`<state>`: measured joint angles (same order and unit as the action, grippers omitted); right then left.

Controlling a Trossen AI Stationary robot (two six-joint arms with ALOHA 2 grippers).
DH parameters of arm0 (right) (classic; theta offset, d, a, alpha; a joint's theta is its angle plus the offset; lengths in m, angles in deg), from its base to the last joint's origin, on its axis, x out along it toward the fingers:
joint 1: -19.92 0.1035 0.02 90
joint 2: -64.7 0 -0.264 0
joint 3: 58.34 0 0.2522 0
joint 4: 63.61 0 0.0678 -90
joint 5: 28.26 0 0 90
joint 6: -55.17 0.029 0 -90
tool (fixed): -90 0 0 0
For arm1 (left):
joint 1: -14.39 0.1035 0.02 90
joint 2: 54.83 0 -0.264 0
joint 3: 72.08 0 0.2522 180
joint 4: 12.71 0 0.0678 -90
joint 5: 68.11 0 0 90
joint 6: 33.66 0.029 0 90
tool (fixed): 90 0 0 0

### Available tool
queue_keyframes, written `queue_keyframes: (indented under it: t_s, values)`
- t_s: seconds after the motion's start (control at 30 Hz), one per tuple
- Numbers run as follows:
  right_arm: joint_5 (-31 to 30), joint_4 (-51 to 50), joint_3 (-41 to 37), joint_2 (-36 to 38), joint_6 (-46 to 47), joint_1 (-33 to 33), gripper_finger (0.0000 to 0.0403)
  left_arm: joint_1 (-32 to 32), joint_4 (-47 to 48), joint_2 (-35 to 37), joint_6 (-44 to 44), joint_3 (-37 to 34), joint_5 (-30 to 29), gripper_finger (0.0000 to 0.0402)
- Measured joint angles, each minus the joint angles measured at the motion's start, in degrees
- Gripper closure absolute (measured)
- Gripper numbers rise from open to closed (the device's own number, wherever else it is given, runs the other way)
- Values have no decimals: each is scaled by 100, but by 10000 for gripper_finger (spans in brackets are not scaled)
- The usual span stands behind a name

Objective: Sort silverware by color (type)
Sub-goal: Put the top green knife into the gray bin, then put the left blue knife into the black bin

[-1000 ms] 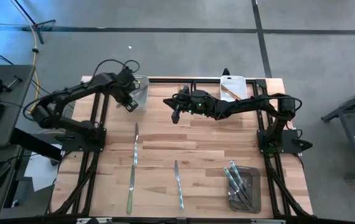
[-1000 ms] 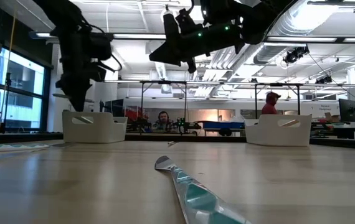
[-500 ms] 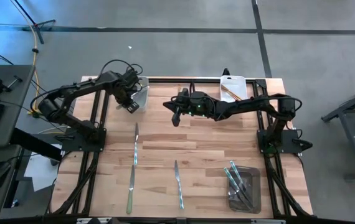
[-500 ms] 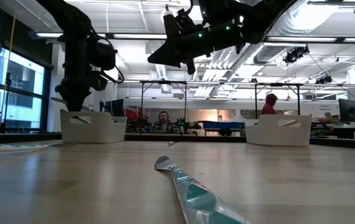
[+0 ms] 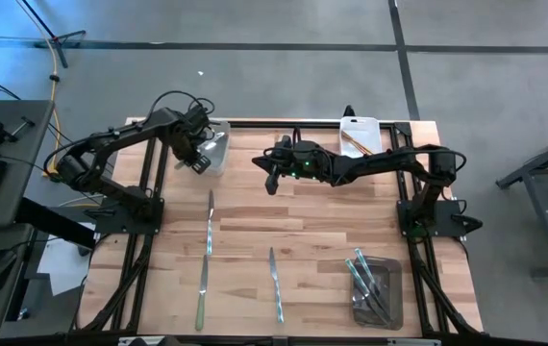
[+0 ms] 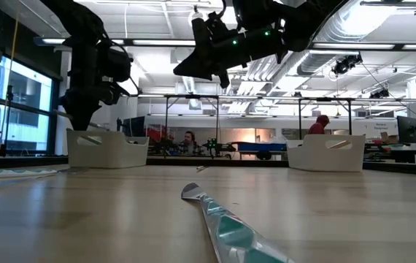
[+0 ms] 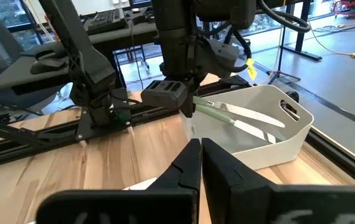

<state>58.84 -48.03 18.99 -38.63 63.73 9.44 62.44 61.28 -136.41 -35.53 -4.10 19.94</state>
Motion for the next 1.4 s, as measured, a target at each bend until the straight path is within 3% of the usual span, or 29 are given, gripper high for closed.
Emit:
queue_keyframes:
  t_s: [0.1, 0.27, 0.4, 0.57, 0.83, 1.13, 1.4]
  values:
    - [0, 1, 0, 0, -5, 2, 403, 34, -2, 0, 2, 0, 1, 353]
    - [0, 0, 1, 0, -5, -2, 403, 37, -13, 0, 64, 0, -21, 291]
    - [2, -21, 2, 0, -8, -2, 403, 26, -42, 15, 148, 0, -69, 272]
    - [7, -255, 2, 47, -243, -2, 403, -108, -188, 330, 258, -2, -383, 284]
    - [-2, -445, -111, 243, -602, 42, 403, -534, -1094, 1519, 129, -24, -151, 337]
    - [-70, 176, -1258, 291, -286, 400, 403, -1768, -3230, 3110, -16, -1392, 589, 394]
    - [-543, -639, -1379, 326, -192, 842, 403, -3089, -5974, 3901, -544, -2976, 591, 400]
